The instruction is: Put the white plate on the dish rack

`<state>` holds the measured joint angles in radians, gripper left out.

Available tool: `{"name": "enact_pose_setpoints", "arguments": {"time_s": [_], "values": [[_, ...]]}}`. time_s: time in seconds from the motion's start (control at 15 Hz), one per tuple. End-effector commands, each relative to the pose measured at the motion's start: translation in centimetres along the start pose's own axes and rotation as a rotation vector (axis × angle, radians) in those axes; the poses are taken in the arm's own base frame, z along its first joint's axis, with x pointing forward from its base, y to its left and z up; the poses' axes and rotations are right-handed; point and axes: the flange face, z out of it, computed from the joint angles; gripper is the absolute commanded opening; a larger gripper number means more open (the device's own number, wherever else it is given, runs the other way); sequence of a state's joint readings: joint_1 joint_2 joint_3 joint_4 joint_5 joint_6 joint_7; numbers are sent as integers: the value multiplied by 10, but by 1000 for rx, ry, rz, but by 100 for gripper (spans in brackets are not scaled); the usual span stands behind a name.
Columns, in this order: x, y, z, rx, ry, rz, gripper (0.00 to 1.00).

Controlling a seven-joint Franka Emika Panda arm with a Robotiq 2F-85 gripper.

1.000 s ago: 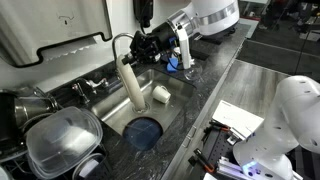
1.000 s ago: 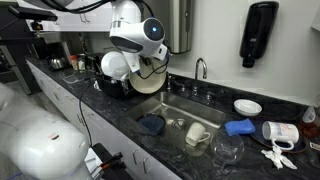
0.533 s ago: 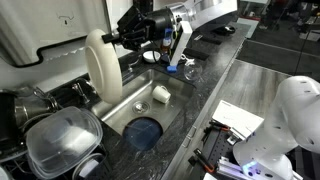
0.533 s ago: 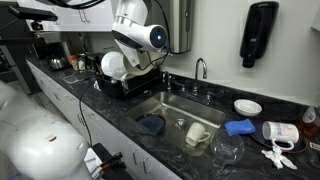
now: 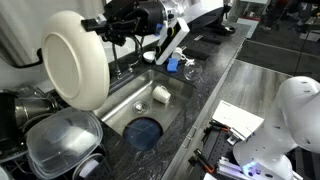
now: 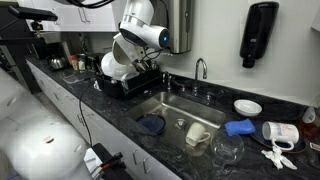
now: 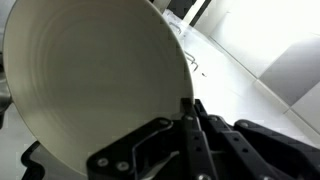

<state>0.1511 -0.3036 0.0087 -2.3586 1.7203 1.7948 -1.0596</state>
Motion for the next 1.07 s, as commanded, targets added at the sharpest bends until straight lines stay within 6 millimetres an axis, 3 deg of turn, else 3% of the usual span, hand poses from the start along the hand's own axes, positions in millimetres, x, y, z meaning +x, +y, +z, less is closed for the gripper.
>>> {"name": "enact_pose_setpoints", "arguments": {"time_s": [0.0,0.53,1.0], "values": [[22,11,28,93,-28,-45,1],[46,18,88,196,-117,-64,1],[36,35,134,197,-155,-21,1]]}}
